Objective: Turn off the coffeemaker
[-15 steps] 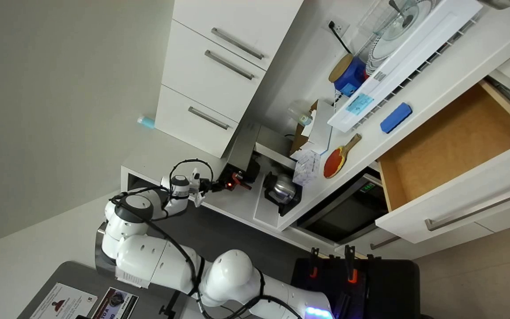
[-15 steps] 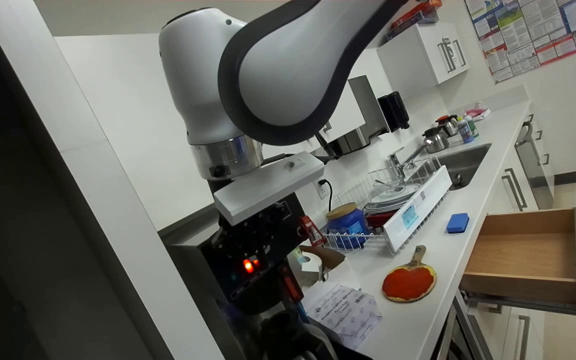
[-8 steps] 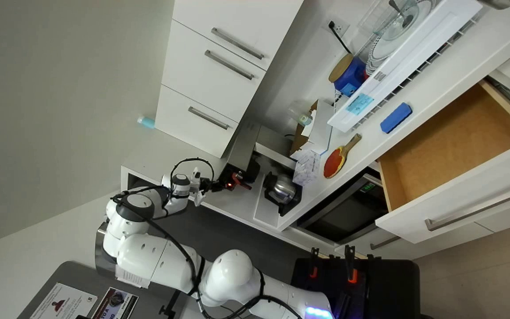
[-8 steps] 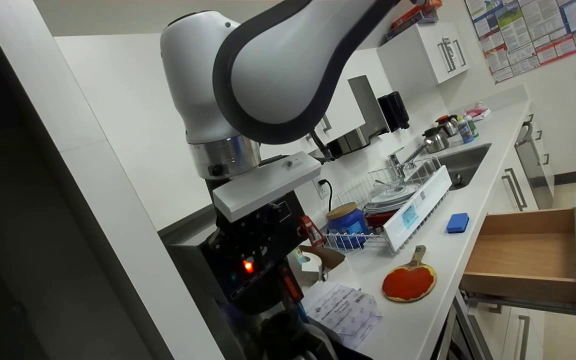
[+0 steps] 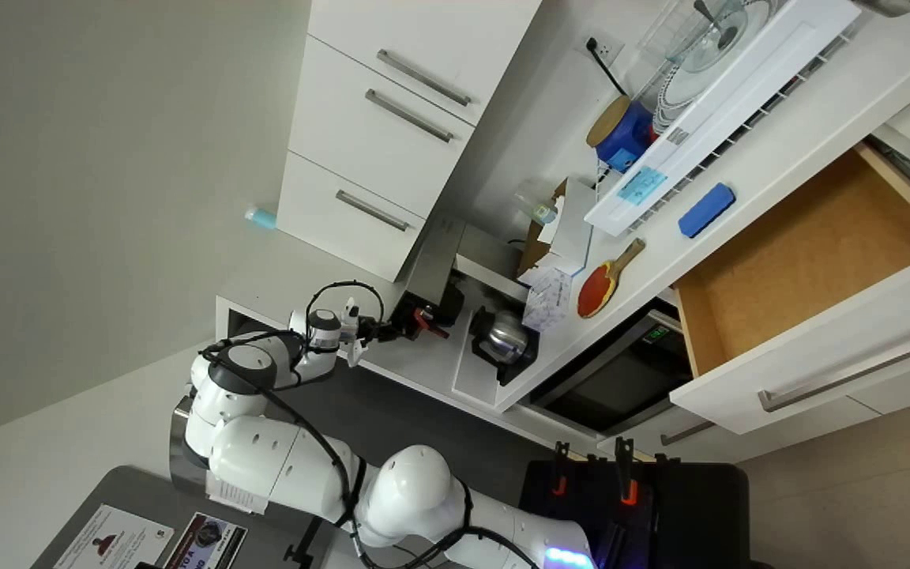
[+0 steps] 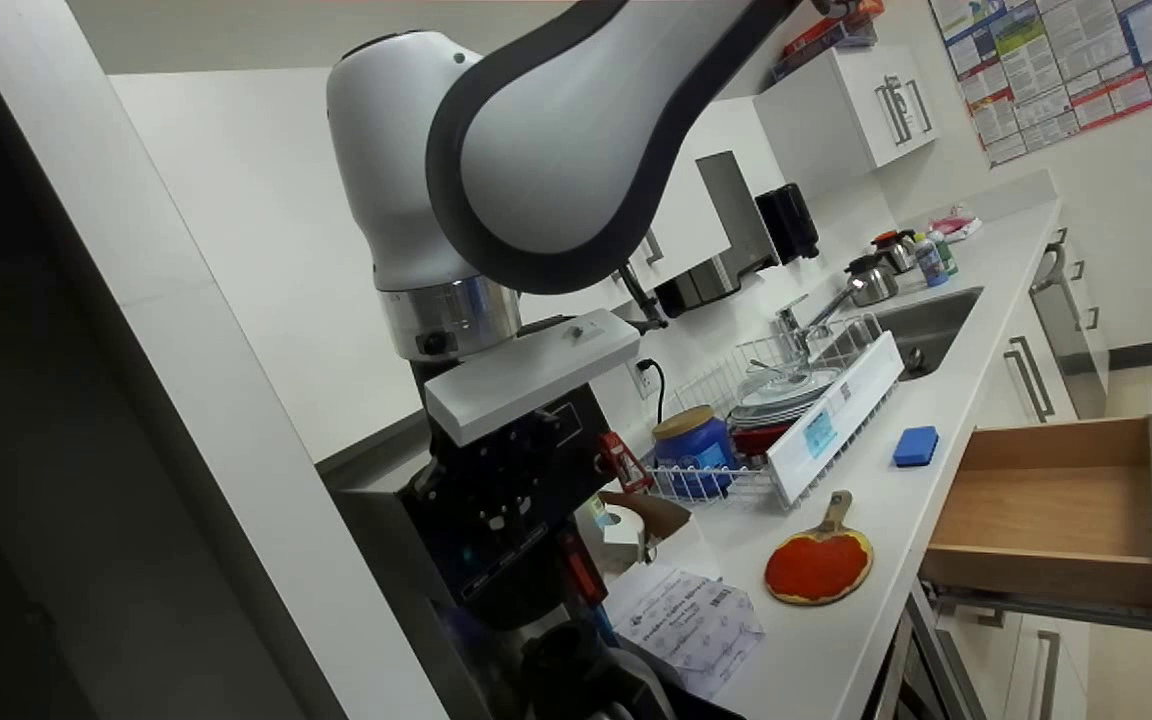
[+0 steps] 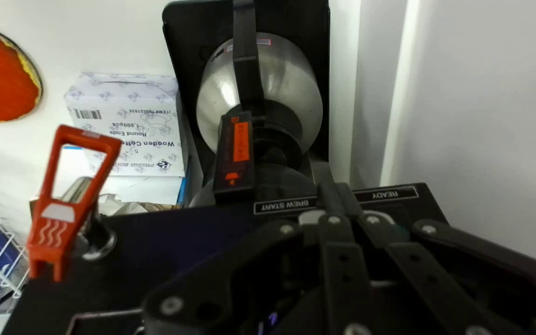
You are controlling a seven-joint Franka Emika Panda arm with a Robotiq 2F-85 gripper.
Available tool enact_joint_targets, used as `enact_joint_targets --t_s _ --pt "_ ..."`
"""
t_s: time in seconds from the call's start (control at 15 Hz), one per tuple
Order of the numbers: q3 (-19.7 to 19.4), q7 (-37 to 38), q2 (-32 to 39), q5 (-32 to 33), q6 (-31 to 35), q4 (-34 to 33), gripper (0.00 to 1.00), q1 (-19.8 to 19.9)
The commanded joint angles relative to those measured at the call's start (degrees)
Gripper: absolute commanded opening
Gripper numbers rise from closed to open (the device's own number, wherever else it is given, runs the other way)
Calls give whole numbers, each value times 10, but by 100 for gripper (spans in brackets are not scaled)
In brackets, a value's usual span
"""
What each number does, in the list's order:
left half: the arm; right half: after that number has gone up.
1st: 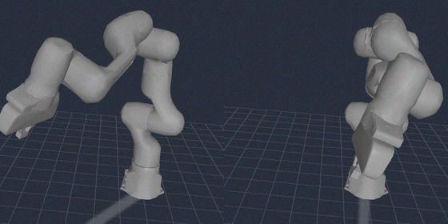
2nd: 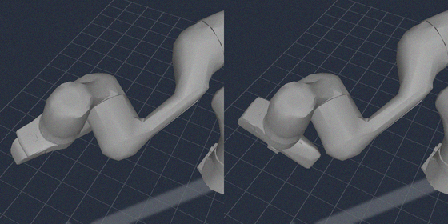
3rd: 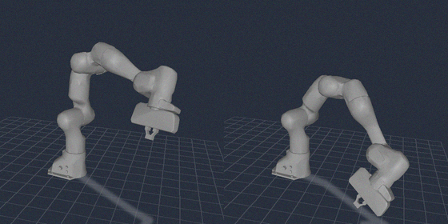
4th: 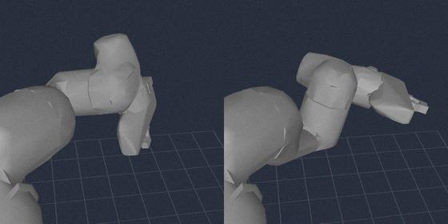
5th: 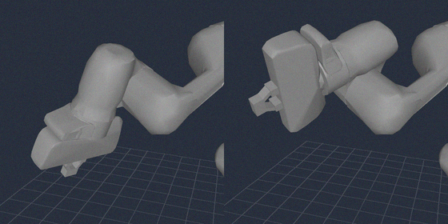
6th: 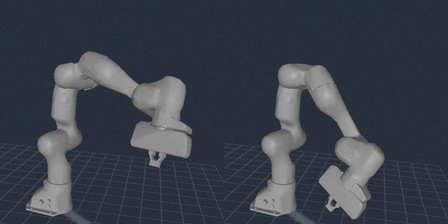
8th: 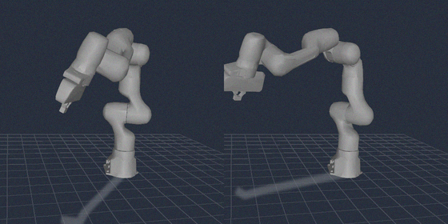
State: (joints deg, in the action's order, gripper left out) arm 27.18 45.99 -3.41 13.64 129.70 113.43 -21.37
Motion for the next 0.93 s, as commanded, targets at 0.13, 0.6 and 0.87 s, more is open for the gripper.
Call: enact_joint_targets --t_s 0.13,0.6,0.87 --pt "-6 -4 11 14 29 -6 0 -3" --pt "-5 6 13 37 27 -4 0 -7" --pt "-2 -30 -20 -22 -20 -1 0 -17"
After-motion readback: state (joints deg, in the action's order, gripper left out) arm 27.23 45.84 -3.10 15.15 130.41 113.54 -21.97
